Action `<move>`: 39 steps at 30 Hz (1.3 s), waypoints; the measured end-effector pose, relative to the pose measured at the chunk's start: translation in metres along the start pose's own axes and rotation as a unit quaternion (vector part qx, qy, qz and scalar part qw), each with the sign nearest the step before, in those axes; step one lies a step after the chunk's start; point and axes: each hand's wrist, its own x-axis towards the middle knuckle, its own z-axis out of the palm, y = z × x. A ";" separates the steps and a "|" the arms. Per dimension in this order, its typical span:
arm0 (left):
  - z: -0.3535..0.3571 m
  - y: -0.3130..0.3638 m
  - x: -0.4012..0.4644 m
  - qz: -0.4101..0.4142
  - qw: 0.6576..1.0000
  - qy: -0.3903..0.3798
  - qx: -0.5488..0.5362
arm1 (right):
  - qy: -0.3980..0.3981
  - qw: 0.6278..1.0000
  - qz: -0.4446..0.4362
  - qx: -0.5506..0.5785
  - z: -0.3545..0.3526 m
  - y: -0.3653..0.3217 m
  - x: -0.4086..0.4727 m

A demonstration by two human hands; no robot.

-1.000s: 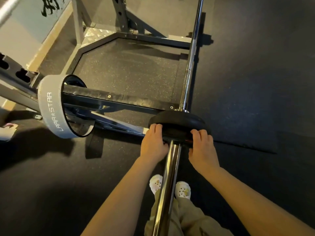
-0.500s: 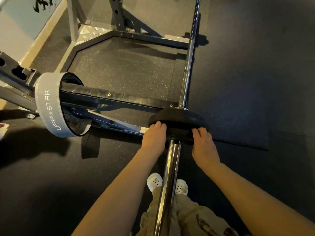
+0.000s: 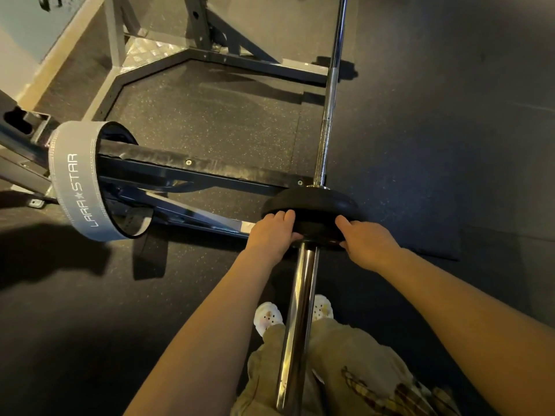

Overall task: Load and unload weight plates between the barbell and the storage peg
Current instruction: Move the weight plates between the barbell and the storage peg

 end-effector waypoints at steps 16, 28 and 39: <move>0.002 0.024 0.009 -0.085 0.990 -0.039 0.107 | -0.061 0.995 -0.083 -0.011 -0.008 0.007 0.011; 0.002 0.018 -0.011 0.008 0.985 -0.064 0.162 | -0.100 0.983 -0.153 -0.014 0.007 0.024 0.003; 0.011 0.026 -0.013 -0.053 0.987 -0.047 0.145 | -0.117 0.988 -0.087 0.059 0.020 0.014 -0.002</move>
